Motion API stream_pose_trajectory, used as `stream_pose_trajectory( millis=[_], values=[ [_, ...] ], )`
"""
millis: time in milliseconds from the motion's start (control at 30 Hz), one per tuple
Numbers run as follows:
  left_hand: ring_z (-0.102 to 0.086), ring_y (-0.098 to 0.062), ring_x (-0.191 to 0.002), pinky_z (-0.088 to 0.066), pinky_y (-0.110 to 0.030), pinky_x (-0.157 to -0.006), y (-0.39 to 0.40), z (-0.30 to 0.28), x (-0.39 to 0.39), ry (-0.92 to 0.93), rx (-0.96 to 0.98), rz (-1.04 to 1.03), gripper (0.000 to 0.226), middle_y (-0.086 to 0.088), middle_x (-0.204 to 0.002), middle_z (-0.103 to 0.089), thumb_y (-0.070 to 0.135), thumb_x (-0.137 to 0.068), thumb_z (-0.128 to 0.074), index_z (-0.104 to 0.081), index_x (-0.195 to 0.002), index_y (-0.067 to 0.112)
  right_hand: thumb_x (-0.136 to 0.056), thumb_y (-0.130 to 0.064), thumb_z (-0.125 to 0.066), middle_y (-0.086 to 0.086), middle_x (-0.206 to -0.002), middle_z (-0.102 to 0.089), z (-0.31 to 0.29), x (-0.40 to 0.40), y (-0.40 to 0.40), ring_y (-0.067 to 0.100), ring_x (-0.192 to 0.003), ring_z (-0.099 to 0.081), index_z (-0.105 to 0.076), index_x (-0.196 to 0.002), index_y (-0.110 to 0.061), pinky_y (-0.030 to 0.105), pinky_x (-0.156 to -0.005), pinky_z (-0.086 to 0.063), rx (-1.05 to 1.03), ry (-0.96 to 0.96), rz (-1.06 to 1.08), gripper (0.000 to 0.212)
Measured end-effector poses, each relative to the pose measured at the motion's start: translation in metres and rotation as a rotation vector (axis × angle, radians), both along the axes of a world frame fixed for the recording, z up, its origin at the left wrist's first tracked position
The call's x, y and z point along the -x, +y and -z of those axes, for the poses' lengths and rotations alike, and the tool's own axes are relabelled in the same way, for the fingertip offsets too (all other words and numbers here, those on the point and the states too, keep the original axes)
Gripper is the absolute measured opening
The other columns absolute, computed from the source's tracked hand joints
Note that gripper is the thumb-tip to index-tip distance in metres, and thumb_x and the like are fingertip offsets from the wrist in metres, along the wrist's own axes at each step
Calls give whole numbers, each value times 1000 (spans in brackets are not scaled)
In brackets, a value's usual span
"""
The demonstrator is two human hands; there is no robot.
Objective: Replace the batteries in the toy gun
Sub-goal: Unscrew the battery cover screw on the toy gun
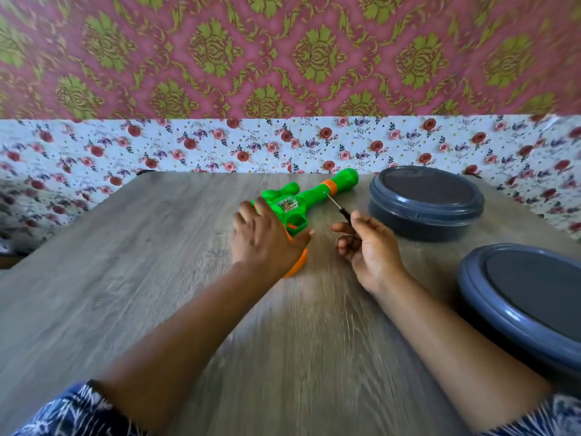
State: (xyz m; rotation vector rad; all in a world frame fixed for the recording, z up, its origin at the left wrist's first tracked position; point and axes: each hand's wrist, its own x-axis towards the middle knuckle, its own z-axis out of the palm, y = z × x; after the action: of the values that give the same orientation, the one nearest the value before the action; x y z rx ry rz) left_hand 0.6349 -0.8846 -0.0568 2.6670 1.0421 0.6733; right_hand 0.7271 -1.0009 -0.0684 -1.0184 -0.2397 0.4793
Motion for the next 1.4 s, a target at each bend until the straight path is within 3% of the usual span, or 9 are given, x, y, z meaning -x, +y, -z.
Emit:
stream_pose_trajectory(
  millis=[133, 267, 433, 533, 667, 867, 1033, 1233, 1400],
  values=[
    [-59, -27, -101, -42, -30, -71, 10, -7, -1, 325, 177, -18, 68, -11, -97, -63, 73, -76, -44, -59, -98, 10, -94, -12, -49, 2, -62, -71, 0, 1, -2, 9, -38, -54, -56, -75, -15, 16, -39, -42, 22, -4, -31, 20],
    [-64, -20, -57, -53, -27, -66, 19, -12, -2, 176, 544, -22, 41, -3, -50, -59, 54, -77, -60, -54, -73, 13, -88, -6, -55, 2, -68, -73, 2, -1, -1, 8, -37, -51, -61, -80, -14, 16, -39, -41, 75, -41, -57, 13],
    [-64, -24, -67, -56, -31, -52, 40, -3, -3, -178, 1035, -27, 54, -13, -87, -60, 36, -73, -73, -50, -112, 5, -85, 0, -55, -1, -55, -65, 2, -7, 1, 4, -36, -42, -65, -79, -10, 15, -39, -35, 124, -58, -28, 15],
    [-64, -32, -89, -56, -43, -72, 51, 9, 0, -377, 1205, -17, 69, -20, -111, -61, 31, -66, -76, -45, -123, 7, -88, -3, -54, -1, -49, -61, 3, -9, 2, 4, -37, -42, -62, -75, -11, 15, -40, -36, 95, -13, -57, 16],
    [-71, -27, -66, -58, -44, -65, 56, 14, 3, -746, 1484, 94, 58, -17, -91, -66, 9, -76, -69, -45, -127, -2, -93, -19, -50, 3, -47, -60, 3, -9, 5, 7, -36, -46, -57, -73, -9, 16, -38, -38, 89, -35, -91, 24],
    [-64, -16, -63, -56, -28, -49, 48, 18, -3, -996, 1406, 181, 57, -10, -92, -61, 55, -92, -34, -46, -127, 12, -92, -26, -52, 7, -53, -66, 5, 3, 7, 12, -36, -52, -60, -74, -4, 18, -38, -39, 230, -258, -79, 29],
    [-59, -11, -52, -50, -26, -56, 46, 18, -2, -1006, 1494, 251, 58, -6, -71, -60, 53, -97, -19, -58, -86, 11, -91, -12, -53, 8, -71, -73, 1, 17, 7, 17, -52, -66, -63, -89, -3, 20, -48, -47, 191, -372, -113, 14],
    [-64, -12, -57, -53, -23, -51, 37, 22, -2, -926, 1295, 216, 50, -7, -81, -65, 44, -99, -24, -55, -112, 6, -89, -5, -55, 14, -81, -74, -11, 44, 8, 22, -59, -68, -66, -94, -2, 22, -51, -50, 135, -387, -190, 12],
    [-62, -20, -68, -52, -33, -65, 27, 20, -1, -938, 1193, 253, 42, -9, -84, -64, 41, -99, -24, -46, -119, 12, -89, -5, -56, 9, -80, -74, -10, 57, 10, 21, -61, -69, -66, -88, -12, 24, -53, -51, 214, -496, -152, 12]
  ],
)
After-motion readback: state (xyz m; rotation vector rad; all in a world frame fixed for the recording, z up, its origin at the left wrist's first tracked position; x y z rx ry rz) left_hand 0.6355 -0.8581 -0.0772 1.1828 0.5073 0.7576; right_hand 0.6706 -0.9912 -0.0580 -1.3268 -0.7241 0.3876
